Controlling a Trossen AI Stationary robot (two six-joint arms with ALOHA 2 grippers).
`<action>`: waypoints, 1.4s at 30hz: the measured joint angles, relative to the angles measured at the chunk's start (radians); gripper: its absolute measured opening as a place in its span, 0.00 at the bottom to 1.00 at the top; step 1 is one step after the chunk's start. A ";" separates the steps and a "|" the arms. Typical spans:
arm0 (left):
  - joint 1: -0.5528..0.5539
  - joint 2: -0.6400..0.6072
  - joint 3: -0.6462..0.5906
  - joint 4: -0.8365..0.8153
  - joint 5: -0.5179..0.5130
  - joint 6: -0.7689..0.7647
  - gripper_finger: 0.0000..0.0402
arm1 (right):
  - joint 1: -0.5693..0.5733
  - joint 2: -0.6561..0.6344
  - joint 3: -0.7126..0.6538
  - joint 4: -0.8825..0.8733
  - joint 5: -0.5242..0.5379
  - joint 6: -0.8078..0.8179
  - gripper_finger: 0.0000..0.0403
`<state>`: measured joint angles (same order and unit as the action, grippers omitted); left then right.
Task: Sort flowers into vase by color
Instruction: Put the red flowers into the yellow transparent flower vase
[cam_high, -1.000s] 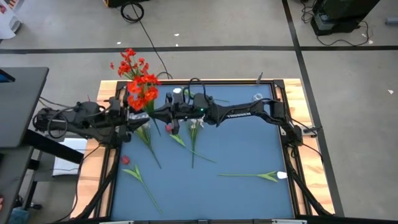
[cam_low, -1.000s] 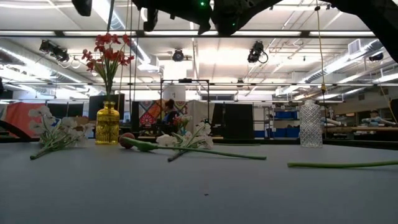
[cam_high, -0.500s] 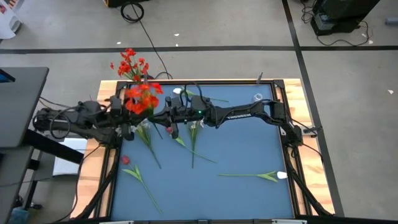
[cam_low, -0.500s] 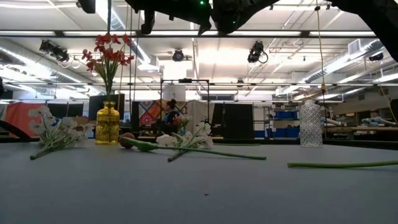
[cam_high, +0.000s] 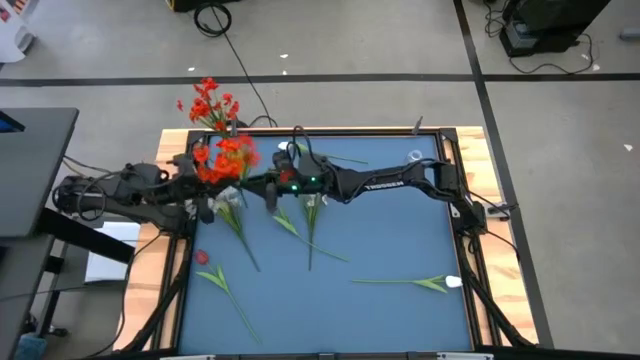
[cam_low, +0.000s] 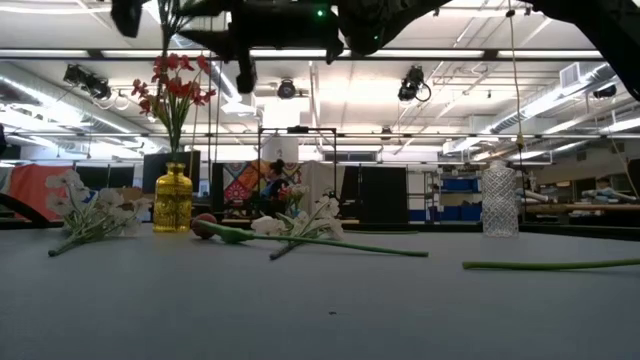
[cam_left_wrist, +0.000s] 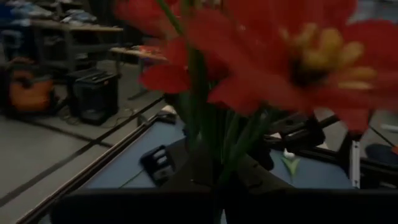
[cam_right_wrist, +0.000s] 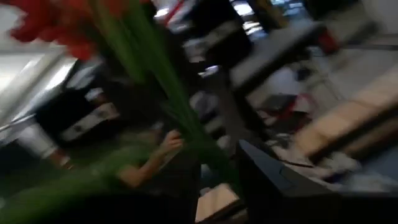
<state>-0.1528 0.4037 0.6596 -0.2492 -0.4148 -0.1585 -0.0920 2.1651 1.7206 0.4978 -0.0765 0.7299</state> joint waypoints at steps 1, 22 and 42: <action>0.000 -0.020 0.000 -0.026 -0.012 -0.010 0.02 | 0.002 0.000 0.000 -0.007 0.025 0.007 0.27; 0.000 -0.227 0.002 -0.264 -0.142 0.022 0.02 | 0.012 -0.230 -0.002 -0.541 0.239 -0.166 0.27; -0.001 -0.207 -0.130 -0.203 -0.279 0.038 0.02 | -0.021 -0.594 -0.509 -0.439 0.341 -0.100 0.26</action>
<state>-0.1535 0.1966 0.5295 -0.4517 -0.6941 -0.1208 -0.1131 1.5706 1.2121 0.0591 0.2645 0.6295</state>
